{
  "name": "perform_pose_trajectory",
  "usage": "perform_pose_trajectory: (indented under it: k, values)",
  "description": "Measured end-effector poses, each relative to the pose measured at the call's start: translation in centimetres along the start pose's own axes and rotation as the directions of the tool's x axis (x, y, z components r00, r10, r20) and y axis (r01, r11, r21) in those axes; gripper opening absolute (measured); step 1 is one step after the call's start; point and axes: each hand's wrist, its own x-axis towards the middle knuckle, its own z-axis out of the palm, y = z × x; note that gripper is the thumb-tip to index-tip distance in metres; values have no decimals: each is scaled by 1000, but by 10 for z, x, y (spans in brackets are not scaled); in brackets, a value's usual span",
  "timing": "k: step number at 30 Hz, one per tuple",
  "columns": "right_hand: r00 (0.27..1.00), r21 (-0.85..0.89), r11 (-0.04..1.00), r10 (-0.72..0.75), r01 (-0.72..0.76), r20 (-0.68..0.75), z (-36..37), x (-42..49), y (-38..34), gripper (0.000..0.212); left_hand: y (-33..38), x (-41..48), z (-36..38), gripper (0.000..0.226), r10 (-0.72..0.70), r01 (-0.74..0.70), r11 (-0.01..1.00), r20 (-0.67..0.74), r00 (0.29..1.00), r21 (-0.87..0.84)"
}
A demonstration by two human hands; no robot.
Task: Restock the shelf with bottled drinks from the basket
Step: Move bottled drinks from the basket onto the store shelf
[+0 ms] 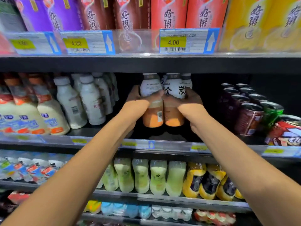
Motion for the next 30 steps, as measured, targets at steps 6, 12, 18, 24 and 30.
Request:
perform_pose_trajectory:
  k: [6,12,18,24,30]
  values:
    - [999,-265,963,-47,43,-9,18,27,10,97,-32,46,-20,58,56,-70,991,120,991,117]
    - [997,-343,938,-62,43,-45,24,44,19,66,-44,70,-19,52,65,-91,986,182,981,141]
    - [986,-414,908,-123,66,-112,23,62,31,69,-54,85,-12,55,57,-88,983,189,980,160]
    - [961,-564,823,-208,72,-181,28,78,39,70,-62,102,-5,85,38,-50,978,67,997,200]
    - [949,-696,715,-258,61,-183,32,89,39,66,-67,112,-1,83,24,-25,959,8,1000,282]
